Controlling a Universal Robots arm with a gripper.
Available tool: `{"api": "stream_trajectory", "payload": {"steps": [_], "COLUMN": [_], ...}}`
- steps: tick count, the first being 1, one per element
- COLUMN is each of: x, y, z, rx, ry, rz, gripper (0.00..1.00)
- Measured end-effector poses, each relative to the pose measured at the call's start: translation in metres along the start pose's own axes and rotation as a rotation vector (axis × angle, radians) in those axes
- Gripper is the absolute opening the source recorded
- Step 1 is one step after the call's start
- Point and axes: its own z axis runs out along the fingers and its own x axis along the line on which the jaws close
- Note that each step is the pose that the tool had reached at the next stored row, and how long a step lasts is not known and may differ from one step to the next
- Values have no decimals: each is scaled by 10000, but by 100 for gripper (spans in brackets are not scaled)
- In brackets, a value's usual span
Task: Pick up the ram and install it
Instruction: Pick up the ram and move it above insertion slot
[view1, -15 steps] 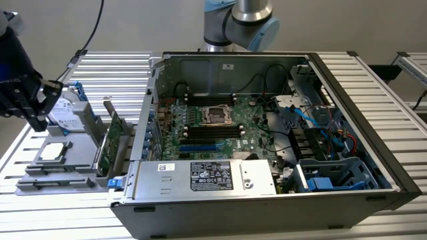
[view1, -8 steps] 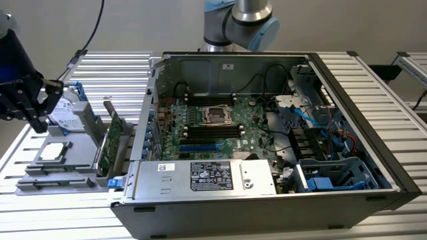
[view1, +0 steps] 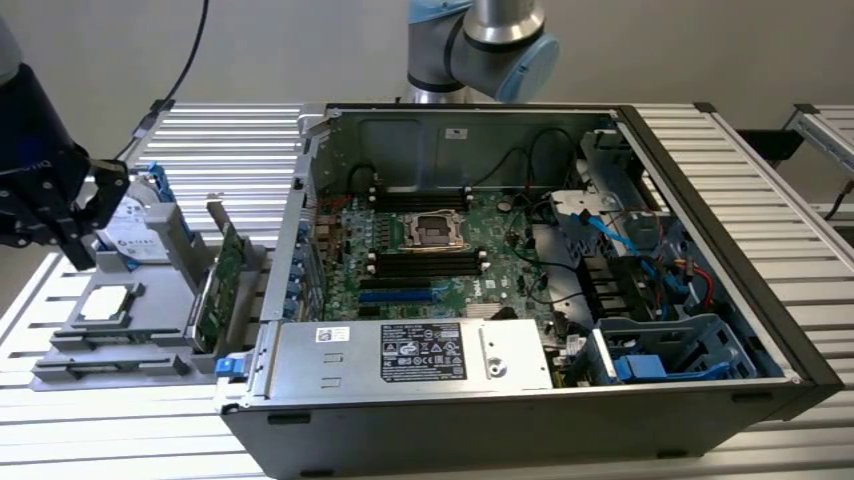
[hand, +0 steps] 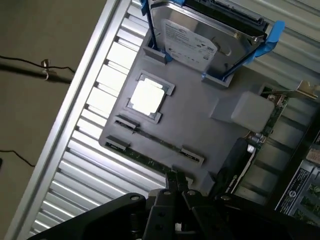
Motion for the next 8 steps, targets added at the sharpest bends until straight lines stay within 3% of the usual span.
{"api": "stream_trajectory", "payload": {"steps": [8], "x": [-4], "y": [-1], "z": [56], "rx": [97], "ry": [19], "rz": [-1456], "gripper": [11]}}
